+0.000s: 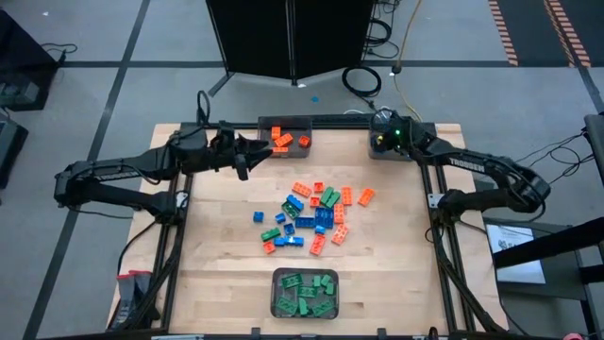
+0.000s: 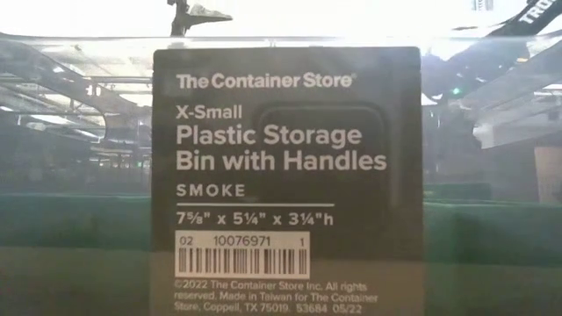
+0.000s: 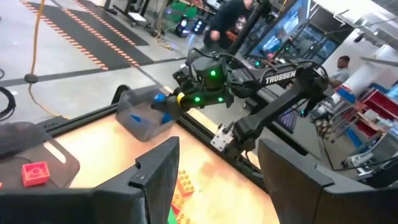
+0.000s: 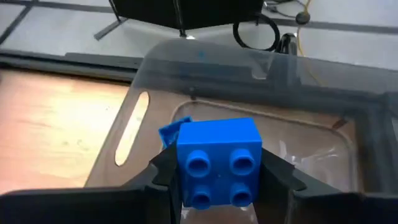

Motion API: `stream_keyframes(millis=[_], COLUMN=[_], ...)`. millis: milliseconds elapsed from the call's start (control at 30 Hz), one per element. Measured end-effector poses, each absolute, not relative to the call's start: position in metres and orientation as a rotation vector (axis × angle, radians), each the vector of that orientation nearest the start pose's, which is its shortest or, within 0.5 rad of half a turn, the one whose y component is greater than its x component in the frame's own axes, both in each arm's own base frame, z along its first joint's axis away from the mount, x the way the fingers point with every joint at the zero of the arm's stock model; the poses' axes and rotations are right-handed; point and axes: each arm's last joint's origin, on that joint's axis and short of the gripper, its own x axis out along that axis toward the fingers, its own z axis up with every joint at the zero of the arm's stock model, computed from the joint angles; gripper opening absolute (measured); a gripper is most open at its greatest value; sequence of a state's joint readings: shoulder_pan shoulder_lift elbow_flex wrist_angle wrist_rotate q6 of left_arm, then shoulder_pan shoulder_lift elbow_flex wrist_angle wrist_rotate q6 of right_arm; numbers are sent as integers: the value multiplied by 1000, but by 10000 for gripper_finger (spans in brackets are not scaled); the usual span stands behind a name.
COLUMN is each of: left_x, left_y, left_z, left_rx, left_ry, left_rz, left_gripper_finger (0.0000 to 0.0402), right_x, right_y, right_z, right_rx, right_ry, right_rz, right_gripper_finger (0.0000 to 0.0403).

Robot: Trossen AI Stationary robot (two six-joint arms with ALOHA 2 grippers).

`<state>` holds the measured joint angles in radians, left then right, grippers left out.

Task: Sort blocks
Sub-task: Put the blue game piece into the top right black bin

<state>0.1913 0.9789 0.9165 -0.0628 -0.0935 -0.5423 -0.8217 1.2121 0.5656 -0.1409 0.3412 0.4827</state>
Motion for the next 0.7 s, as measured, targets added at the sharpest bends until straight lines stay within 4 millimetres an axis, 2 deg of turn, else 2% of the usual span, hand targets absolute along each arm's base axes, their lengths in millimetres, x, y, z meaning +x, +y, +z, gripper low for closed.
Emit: stream_keyframes(millis=[300, 367, 533, 600, 700], left_x=[212, 212, 212, 212, 212], left_y=[44, 44, 44, 44, 44], left_z=[355, 355, 354, 354, 354], left_rx=[-545, -545, -545, -543, -539], left_ry=[47, 48, 55, 55, 58], left_rz=[313, 314, 316, 315, 315], left_gripper_finger=[219, 219, 219, 219, 219], right_x=[150, 151, 151, 151, 156], right_y=[-179, -179, -179, -179, -182], right_z=[163, 162, 162, 163, 171], right_rx=[672, 673, 668, 670, 659], right_ry=[598, 602, 604, 613, 603], right_rz=[-1317, -1317, -1312, -1289, -1232], right_gripper_finger=[122, 149, 257, 281, 296])
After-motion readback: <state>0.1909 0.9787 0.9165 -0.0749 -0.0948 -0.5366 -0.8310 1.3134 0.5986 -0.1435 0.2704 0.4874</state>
